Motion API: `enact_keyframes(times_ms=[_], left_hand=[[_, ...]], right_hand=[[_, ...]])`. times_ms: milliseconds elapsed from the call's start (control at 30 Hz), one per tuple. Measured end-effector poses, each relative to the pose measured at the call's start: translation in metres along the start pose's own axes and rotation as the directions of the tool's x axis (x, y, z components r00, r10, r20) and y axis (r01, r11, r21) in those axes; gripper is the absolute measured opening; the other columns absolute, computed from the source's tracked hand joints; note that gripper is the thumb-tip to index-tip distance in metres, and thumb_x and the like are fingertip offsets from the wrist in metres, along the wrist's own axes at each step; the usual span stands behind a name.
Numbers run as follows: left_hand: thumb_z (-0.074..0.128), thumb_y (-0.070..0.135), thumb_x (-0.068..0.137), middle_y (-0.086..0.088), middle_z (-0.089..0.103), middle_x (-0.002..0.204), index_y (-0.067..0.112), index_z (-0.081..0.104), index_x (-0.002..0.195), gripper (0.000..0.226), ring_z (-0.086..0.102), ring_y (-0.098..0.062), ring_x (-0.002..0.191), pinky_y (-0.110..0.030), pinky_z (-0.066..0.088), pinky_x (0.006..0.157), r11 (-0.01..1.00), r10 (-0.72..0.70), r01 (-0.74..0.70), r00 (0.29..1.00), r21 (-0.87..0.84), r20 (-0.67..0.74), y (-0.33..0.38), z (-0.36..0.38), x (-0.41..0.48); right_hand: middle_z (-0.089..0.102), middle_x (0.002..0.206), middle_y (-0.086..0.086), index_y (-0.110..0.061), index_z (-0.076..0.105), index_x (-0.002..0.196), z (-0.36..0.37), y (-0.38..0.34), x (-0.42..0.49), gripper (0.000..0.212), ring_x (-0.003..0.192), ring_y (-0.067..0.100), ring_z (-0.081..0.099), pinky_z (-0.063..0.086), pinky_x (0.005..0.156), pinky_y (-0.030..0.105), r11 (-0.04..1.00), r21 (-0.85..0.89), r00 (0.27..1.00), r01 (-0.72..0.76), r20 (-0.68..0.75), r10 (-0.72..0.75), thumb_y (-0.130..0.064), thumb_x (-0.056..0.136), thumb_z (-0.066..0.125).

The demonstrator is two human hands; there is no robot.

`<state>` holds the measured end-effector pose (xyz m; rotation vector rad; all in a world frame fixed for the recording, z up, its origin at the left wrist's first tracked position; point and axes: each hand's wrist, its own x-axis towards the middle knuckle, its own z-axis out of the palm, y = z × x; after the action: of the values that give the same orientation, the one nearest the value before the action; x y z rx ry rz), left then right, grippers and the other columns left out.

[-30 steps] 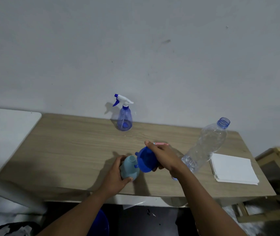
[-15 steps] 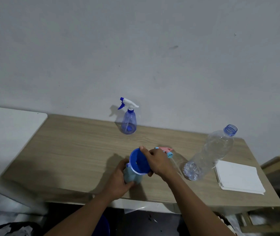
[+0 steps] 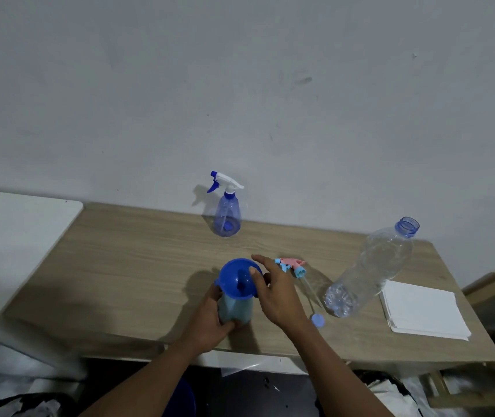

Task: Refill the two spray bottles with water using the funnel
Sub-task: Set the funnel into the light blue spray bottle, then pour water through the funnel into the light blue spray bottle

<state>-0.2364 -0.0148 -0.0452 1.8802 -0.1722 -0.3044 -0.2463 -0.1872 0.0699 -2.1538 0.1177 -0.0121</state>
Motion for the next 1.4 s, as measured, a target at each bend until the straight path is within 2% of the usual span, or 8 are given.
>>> enact_keyframes(times_ms=[133, 333, 633, 833, 933, 1133, 1267, 1400], left_hand=[[0.086, 0.017, 0.064, 0.022, 0.057, 0.128, 0.049, 0.039, 0.134, 0.090, 0.059, -0.007, 0.120, -0.046, 0.054, 0.098, 1.000, 0.004, -0.004, 1.000, -0.022, 0.006, -0.001, 0.000, 0.000], [0.085, 0.012, 0.064, 0.018, 0.059, 0.126, 0.056, 0.038, 0.128, 0.090, 0.060, -0.008, 0.118, -0.045, 0.055, 0.096, 1.000, -0.013, 0.013, 1.000, -0.018, -0.002, 0.001, 0.000, -0.001], [0.086, 0.007, 0.067, 0.013, 0.060, 0.128, 0.037, 0.039, 0.137, 0.090, 0.062, -0.010, 0.116, -0.034, 0.057, 0.091, 0.999, -0.020, 0.019, 1.000, -0.043, -0.013, 0.002, 0.006, -0.003], [0.081, -0.007, 0.073, 0.000, 0.059, 0.127, 0.026, 0.040, 0.138, 0.084, 0.064, -0.011, 0.111, -0.026, 0.057, 0.084, 0.988, -0.064, 0.062, 0.998, -0.141, -0.008, 0.001, 0.017, -0.004], [0.087, 0.002, 0.069, 0.001, 0.061, 0.124, 0.027, 0.045, 0.135, 0.082, 0.064, -0.019, 0.113, -0.027, 0.058, 0.082, 0.984, -0.069, 0.068, 0.998, -0.162, -0.003, 0.007, 0.021, -0.007], [0.095, 0.012, 0.059, 0.018, 0.053, 0.130, 0.032, 0.037, 0.143, 0.104, 0.056, -0.007, 0.115, -0.015, 0.054, 0.073, 0.986, -0.023, 0.000, 0.991, -0.169, -0.134, 0.035, 0.019, -0.021], [0.093, 0.058, 0.042, 0.025, 0.053, 0.131, 0.042, 0.033, 0.146, 0.121, 0.053, 0.001, 0.121, -0.022, 0.045, 0.095, 0.991, 0.047, -0.075, 0.970, -0.111, -0.236, 0.050, 0.003, -0.022], [0.090, 0.067, 0.042, 0.019, 0.054, 0.132, 0.033, 0.037, 0.148, 0.123, 0.051, 0.007, 0.121, -0.018, 0.039, 0.098, 0.993, 0.097, -0.108, 0.972, -0.041, -0.213, 0.074, -0.006, -0.018]], right_hand=[[0.067, 0.087, -0.011, -0.031, 0.052, 0.141, 0.004, 0.008, -0.007, 0.041, 0.079, -0.003, 0.062, 0.047, 0.070, 0.014, 0.999, 0.028, 0.999, 0.033, -0.011, -0.032, -0.044, 0.102, 0.048], [0.066, 0.074, 0.001, -0.031, 0.050, 0.143, 0.003, 0.009, -0.010, 0.045, 0.067, 0.000, 0.060, 0.045, 0.064, 0.012, 0.998, 0.038, 0.998, 0.046, -0.053, -0.044, -0.049, 0.102, 0.043], [0.057, 0.065, 0.013, -0.036, 0.056, 0.130, -0.021, 0.065, -0.033, 0.028, 0.055, 0.014, 0.053, 0.054, 0.057, 0.044, 0.976, 0.209, 0.955, -0.061, -0.273, 0.118, -0.035, 0.102, 0.051], [0.067, 0.084, 0.003, -0.018, 0.062, 0.109, -0.061, 0.111, -0.065, 0.018, 0.087, 0.031, 0.068, 0.046, 0.067, 0.032, 0.936, 0.266, 0.748, -0.228, -0.568, 0.344, -0.026, 0.094, 0.066], [0.057, 0.110, 0.008, -0.015, 0.049, 0.126, -0.092, 0.110, -0.062, 0.053, 0.102, 0.029, 0.059, 0.045, 0.080, 0.030, 0.939, 0.302, 0.654, -0.166, -0.679, 0.334, -0.024, 0.083, 0.080], [0.039, 0.153, 0.004, -0.023, 0.022, 0.155, -0.146, 0.096, -0.026, 0.108, 0.138, 0.017, 0.042, 0.040, 0.111, 0.038, 0.962, 0.261, 0.751, -0.077, -0.619, 0.228, -0.031, 0.071, 0.090], [0.053, 0.143, 0.002, -0.025, 0.028, 0.152, -0.157, 0.080, -0.013, 0.099, 0.136, 0.022, 0.049, 0.042, 0.102, 0.032, 0.971, 0.234, 0.818, -0.045, -0.550, 0.171, -0.029, 0.074, 0.088], [0.053, 0.133, -0.005, -0.025, 0.038, 0.145, -0.157, 0.052, -0.024, 0.092, 0.124, 0.015, 0.052, 0.043, 0.103, 0.029, 0.984, 0.115, 0.784, 0.136, -0.620, -0.036, -0.028, 0.070, 0.091]])
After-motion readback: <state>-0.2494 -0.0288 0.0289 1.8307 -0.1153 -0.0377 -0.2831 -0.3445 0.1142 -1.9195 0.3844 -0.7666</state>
